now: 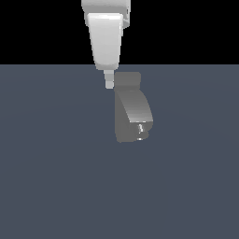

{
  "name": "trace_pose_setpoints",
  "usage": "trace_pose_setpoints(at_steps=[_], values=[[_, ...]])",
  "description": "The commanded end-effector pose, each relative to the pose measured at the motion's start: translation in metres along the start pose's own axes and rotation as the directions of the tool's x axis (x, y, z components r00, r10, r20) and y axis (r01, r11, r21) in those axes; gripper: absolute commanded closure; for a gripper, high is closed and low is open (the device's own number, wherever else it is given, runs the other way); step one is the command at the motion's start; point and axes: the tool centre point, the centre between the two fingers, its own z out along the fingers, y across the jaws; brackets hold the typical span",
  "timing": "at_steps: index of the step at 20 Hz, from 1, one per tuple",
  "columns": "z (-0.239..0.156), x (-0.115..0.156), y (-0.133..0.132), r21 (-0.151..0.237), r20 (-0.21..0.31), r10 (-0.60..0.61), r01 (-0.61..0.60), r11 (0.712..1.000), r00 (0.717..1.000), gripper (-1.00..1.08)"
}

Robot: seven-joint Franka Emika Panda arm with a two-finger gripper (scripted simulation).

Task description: Turn on the faucet by rotating a designated handle.

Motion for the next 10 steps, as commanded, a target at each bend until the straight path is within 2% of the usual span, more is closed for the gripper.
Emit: trace_pose_setpoints(at_steps=[1,10], values=[[0.000,0.022,0.001,0.001,0.000,0.017,-0.017,1.000,1.000,1.08],[0.000,0.077,0.006,0.000,0.000,0.020,-0.020,1.000,1.000,1.08]])
